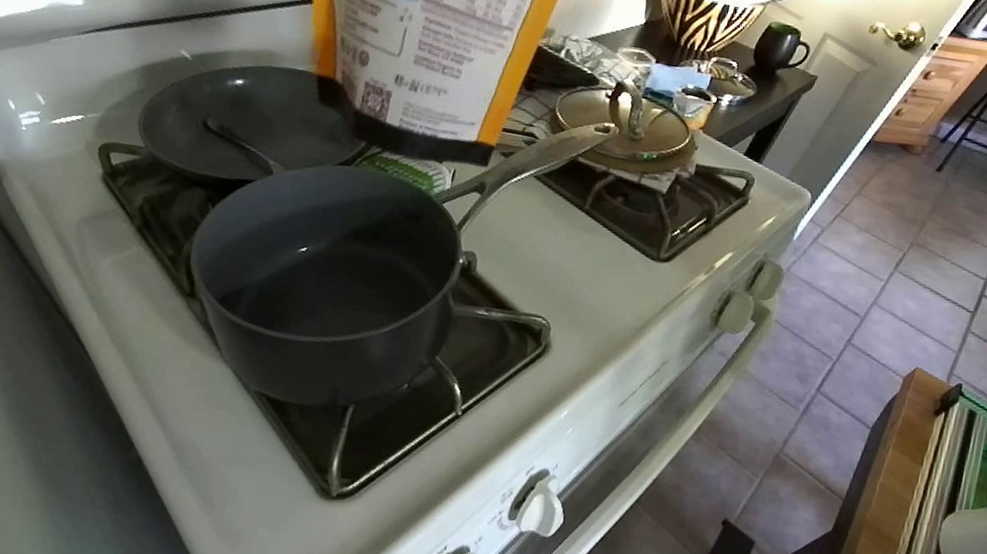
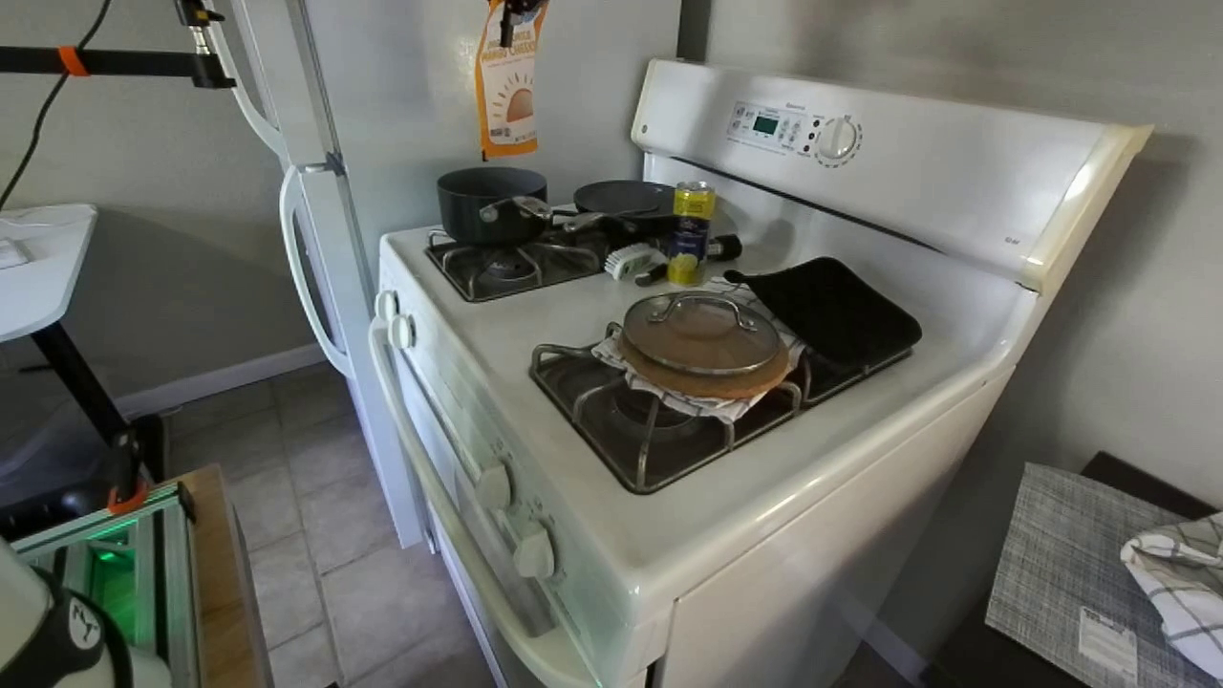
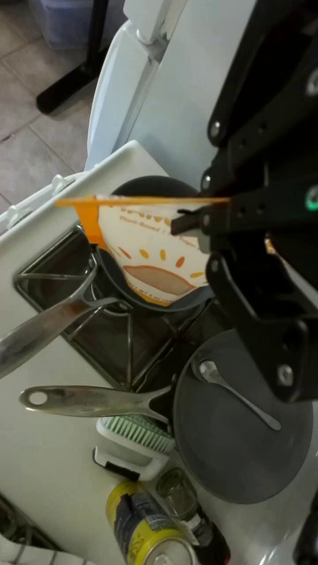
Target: Pick up the white and orange object from the gray pan and put it in the gray pot
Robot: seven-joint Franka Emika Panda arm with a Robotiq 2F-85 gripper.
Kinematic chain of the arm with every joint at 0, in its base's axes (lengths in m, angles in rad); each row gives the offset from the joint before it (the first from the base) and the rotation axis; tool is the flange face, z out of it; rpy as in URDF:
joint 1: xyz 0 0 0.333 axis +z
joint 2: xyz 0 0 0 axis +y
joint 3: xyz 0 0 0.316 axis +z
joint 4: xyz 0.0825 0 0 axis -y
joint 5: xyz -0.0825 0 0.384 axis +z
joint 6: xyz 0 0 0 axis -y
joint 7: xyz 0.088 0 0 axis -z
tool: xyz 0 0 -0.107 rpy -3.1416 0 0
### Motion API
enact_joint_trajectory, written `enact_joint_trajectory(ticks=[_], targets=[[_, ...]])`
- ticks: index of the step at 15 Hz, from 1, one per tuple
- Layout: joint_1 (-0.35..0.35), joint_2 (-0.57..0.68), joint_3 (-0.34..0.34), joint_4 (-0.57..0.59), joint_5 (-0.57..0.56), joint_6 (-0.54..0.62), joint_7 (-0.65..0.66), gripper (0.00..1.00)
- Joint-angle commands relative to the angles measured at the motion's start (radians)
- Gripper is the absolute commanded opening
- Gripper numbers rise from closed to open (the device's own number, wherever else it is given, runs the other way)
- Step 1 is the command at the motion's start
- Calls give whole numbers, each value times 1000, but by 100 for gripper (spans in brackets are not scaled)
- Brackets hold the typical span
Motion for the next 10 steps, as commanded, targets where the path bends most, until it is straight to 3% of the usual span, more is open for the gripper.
enact_joint_trajectory(ticks=[1, 5, 10], targets=[[69, 136, 14, 127, -81, 34, 21, 0], [115, 204, 12, 182, -66, 40, 42, 0], [132, 208, 17, 196, -33, -34, 72, 0]])
